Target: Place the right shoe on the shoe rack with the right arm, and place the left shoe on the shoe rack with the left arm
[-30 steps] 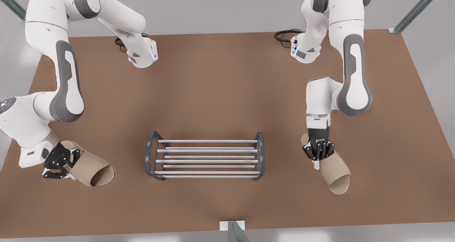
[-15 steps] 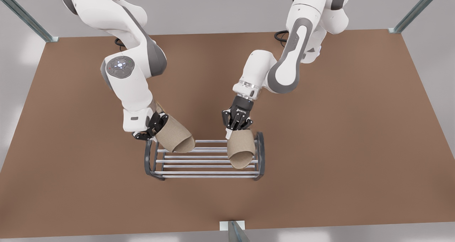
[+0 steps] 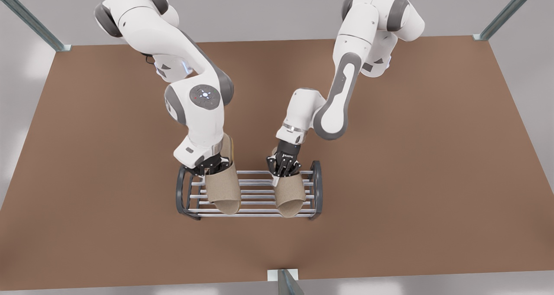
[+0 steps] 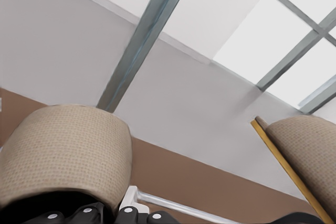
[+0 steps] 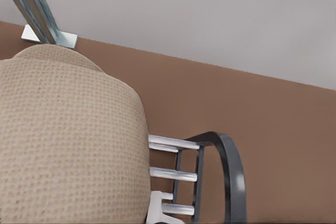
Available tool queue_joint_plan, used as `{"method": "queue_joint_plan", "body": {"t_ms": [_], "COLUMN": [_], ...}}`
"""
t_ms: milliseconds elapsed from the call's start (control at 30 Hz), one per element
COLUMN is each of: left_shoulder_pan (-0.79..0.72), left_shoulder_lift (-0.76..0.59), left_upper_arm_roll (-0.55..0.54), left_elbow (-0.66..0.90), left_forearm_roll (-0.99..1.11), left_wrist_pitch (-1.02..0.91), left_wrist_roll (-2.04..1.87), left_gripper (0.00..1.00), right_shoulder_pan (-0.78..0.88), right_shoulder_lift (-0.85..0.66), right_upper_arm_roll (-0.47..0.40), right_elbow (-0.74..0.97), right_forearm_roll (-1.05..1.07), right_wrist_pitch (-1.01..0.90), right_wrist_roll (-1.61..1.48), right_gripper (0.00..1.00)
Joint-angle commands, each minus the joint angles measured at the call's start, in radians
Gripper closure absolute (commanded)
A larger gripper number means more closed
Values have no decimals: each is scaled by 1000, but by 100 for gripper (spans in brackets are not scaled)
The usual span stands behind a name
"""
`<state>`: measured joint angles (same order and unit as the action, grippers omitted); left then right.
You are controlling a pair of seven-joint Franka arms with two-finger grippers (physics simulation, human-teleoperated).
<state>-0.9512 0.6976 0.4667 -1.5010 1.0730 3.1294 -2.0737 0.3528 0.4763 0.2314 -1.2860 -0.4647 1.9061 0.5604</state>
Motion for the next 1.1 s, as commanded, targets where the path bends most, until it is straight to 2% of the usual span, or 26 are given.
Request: {"method": "queue_joint_plan", "body": {"t_ms": [0,133,700,733,767,800,867,900,933,967,1067], "left_shoulder_pan": [6,12,6,6,8,6,3,3,0,0,-14], "left_shoulder_lift": [0,6,49,49,49,49,59,65,65,65,62], "left_upper_arm_roll": [0,1,-2,-2,-2,-2,-2,-2,-2,-2,0], "left_elbow": [1,-1,-1,-1,-1,-2,-2,-2,-2,-4,-5], "left_forearm_roll": [-5,-18,-16,-15,-14,-13,-18,-18,-18,-16,-16], "left_wrist_pitch": [1,3,3,3,3,3,1,1,1,1,1], "left_wrist_roll": [3,1,3,6,6,6,6,6,6,6,4], "left_gripper": [79,79,79,52,12,0,0,0,0,0,0], "right_shoulder_pan": [15,40,51,51,49,51,46,46,46,35,26], "right_shoulder_lift": [1,2,39,39,41,50,61,61,61,59,57], "right_upper_arm_roll": [0,0,3,3,3,2,3,3,3,3,3], "right_elbow": [1,-32,-176,-187,-187,-187,-202,-204,-208,-220,-248], "right_forearm_roll": [-29,-55,-321,-322,-324,-341,-373,-380,-385,-419,-436], "right_wrist_pitch": [-7,-7,60,67,67,68,88,88,93,103,139], "right_wrist_roll": [682,794,802,802,802,803,805,808,805,800,797], "right_gripper": [79,79,79,79,79,79,79,68,18,0,0]}}
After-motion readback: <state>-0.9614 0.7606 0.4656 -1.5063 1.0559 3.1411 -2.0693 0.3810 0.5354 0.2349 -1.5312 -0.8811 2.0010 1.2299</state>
